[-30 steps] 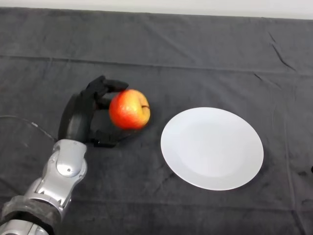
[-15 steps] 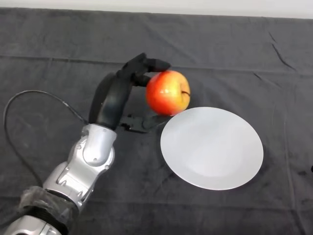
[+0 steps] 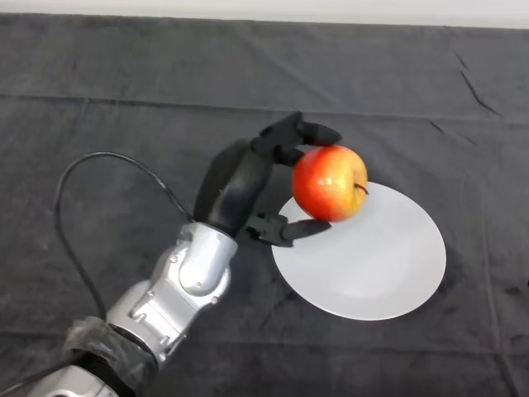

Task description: Move the apple to the plate

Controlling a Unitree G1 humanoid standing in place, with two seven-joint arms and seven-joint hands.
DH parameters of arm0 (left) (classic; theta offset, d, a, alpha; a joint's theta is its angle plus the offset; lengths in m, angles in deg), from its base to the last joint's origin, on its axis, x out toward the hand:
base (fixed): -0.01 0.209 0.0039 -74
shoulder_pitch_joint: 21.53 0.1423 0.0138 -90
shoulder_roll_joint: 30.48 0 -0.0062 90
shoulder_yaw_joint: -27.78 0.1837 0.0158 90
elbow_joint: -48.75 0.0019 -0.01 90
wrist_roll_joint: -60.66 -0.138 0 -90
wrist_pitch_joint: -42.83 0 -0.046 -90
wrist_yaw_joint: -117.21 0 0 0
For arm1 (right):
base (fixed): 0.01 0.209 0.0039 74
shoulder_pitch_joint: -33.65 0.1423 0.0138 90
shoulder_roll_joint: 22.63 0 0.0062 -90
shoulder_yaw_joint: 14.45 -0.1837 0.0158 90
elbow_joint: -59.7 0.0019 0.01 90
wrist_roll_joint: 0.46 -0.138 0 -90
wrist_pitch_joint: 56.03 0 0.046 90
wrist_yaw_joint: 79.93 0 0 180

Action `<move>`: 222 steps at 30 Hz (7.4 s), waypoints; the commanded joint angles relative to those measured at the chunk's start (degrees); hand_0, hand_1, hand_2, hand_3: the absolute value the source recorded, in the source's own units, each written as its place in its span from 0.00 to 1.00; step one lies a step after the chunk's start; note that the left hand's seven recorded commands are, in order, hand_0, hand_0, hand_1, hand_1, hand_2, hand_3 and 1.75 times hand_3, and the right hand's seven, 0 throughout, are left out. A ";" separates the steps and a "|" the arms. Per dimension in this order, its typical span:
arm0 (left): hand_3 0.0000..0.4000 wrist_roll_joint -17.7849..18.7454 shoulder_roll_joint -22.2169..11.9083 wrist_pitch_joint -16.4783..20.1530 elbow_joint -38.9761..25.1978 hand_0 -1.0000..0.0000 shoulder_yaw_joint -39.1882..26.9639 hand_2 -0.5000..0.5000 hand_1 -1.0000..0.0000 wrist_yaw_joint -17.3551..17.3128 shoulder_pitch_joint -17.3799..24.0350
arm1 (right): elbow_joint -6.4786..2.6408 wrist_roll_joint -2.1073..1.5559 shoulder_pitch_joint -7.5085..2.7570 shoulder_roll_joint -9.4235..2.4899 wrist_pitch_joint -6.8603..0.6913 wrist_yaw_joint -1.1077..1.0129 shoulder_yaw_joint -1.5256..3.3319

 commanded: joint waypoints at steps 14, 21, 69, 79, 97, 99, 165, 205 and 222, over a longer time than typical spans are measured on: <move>1.00 5.54 1.39 -2.16 7.32 0.00 10.10 0.50 0.00 1.44 -7.93 | -5.92 -1.02 -6.41 -4.46 -5.38 0.16 -0.56; 1.00 6.80 1.29 -2.74 9.43 0.00 12.49 0.50 0.00 0.98 -9.01 | -6.02 -0.98 -6.37 -4.45 -5.31 0.16 -0.61; 0.00 8.61 -7.98 -2.52 4.56 1.00 4.40 0.50 1.00 -0.45 -9.70 | -6.25 -0.55 -6.31 -4.40 -5.16 0.19 -1.04; 0.00 9.51 -11.26 -3.38 0.34 1.00 -4.13 0.50 1.00 2.23 -7.07 | -6.11 -0.53 -6.35 -4.42 -5.24 0.20 -1.05; 0.00 12.89 -16.08 -5.14 -3.96 1.00 -18.53 0.50 1.00 3.55 -1.32 | -5.89 -0.57 -6.43 -4.45 -5.39 0.21 -0.98; 0.00 13.16 -16.42 -5.11 -4.62 1.00 -19.92 0.50 1.00 3.77 -0.48 | -5.87 -0.58 -6.43 -4.46 -5.41 0.21 -0.97; 0.00 14.70 -19.71 -6.48 -13.54 1.00 -55.31 0.50 1.00 8.02 23.03 | -5.47 -1.14 -6.55 -4.53 -5.68 0.18 -0.40; 0.00 12.31 -17.64 -5.84 -13.05 1.00 -57.72 0.50 1.00 5.19 21.81 | -5.37 -1.44 -6.58 -4.55 -5.75 0.15 -0.12; 0.00 11.74 -16.96 -6.14 -12.69 1.00 -58.28 0.50 1.00 4.39 21.57 | -5.34 -1.55 -6.59 -4.56 -5.77 0.14 -0.01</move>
